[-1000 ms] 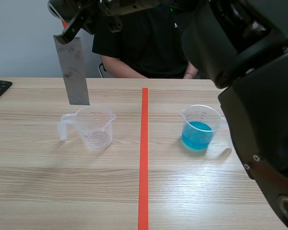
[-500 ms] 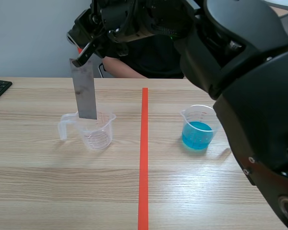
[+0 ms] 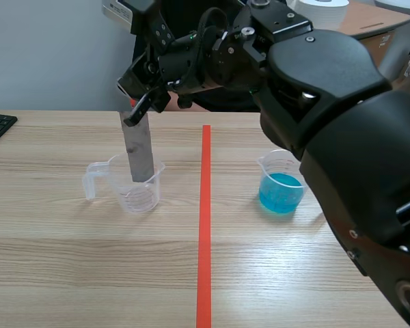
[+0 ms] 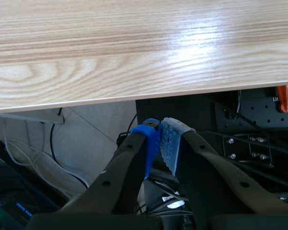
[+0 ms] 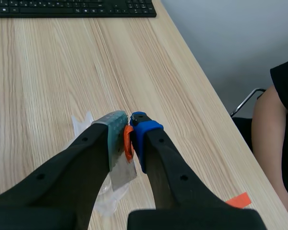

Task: Do the redox reaction experiment.
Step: 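Put the plate into the left beaker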

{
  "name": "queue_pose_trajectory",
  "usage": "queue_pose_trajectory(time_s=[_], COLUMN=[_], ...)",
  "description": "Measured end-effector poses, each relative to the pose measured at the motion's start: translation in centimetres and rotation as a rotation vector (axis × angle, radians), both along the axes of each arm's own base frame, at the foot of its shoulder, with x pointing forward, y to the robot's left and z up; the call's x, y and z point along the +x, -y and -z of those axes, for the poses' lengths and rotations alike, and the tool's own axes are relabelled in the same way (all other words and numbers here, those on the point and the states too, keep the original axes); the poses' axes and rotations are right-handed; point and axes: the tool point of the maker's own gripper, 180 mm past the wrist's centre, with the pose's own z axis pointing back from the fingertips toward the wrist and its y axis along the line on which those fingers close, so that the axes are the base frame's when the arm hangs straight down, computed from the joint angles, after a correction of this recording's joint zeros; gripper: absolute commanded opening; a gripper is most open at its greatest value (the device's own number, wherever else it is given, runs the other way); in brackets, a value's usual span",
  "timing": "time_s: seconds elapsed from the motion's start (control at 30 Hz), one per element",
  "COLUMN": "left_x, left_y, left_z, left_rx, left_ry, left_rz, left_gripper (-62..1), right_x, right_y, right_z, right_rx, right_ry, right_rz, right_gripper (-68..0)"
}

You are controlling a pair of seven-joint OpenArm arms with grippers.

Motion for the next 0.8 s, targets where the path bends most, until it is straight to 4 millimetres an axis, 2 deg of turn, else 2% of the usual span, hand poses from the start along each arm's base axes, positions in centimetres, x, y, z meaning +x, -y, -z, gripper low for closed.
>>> queue_pose_trajectory(time_s=[0.23, 0.3, 0.37, 0.6, 0.73, 0.8], left_x=[0.0, 0.0, 0.0, 0.0, 0.0, 0.0], left_y=[0.1, 0.1, 0.1, 0.1, 0.1, 0.1], left_z=[0.0, 0.0, 0.0, 0.0, 0.0, 0.0], left_rx=[-0.003, -0.003, -0.003, -0.003, -0.003, -0.003], left_ry=[0.0, 0.0, 0.0, 0.001, 0.001, 0.0], left_rz=[0.002, 0.002, 0.002, 0.002, 0.002, 0.002], left_gripper=[-55.9, -52.2, -44.7, -11.9, 0.7, 1.4], right_x=[0.3, 0.3, 0.3, 0.3, 0.3, 0.1], right_y=[0.4, 0.5, 0.5, 0.5, 0.5, 0.4], right_z=[1.6, 2.0, 2.0, 2.0, 2.0, 2.0], right_rx=[-0.033, -0.048, -0.053, -0.052, -0.053, -0.054], right_ry=[0.009, 0.008, 0.01, 0.011, 0.01, 0.008], right_rz=[0.005, 0.008, 0.008, 0.008, 0.005, -0.004], right_gripper=[-65.8, -65.8, -65.8, -64.7, -60.0, -57.1])
